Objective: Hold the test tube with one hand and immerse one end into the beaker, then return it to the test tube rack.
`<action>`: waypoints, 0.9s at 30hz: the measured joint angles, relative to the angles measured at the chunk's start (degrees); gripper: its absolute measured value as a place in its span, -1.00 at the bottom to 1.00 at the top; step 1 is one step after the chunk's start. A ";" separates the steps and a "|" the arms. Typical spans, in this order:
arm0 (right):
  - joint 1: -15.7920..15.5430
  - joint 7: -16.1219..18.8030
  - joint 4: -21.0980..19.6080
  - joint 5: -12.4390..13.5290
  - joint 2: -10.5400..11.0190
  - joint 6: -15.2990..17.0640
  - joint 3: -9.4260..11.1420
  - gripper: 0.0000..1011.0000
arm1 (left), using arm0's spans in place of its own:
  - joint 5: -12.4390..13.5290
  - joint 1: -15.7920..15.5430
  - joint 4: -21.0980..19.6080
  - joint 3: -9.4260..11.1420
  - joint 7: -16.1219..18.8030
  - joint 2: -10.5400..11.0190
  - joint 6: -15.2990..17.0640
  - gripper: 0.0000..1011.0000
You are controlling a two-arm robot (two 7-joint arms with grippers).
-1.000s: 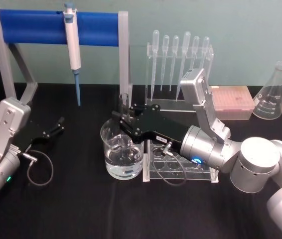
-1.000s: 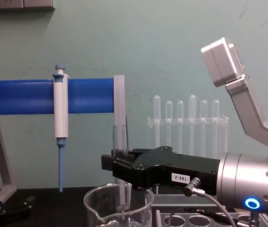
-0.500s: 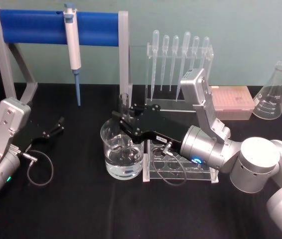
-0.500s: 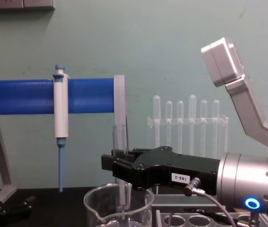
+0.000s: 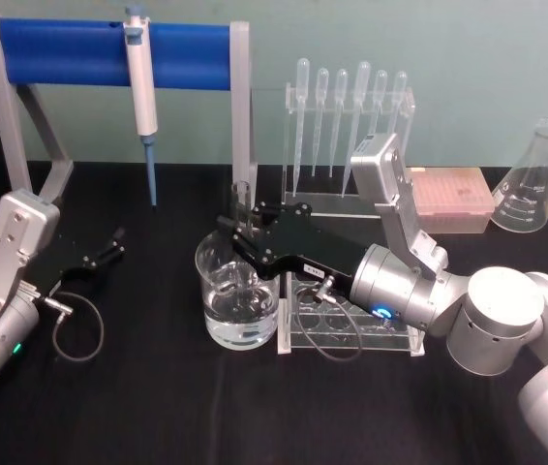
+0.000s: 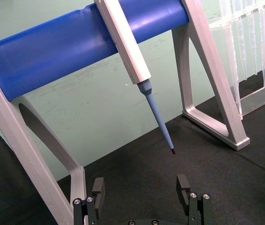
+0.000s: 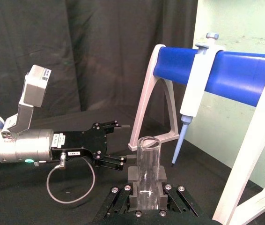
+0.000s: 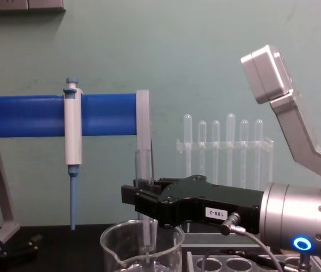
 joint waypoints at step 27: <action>0.00 0.00 0.00 0.00 0.00 0.00 0.00 -0.55 | 0.00 0.00 0.00 0.00 0.00 0.00 0.00 0.98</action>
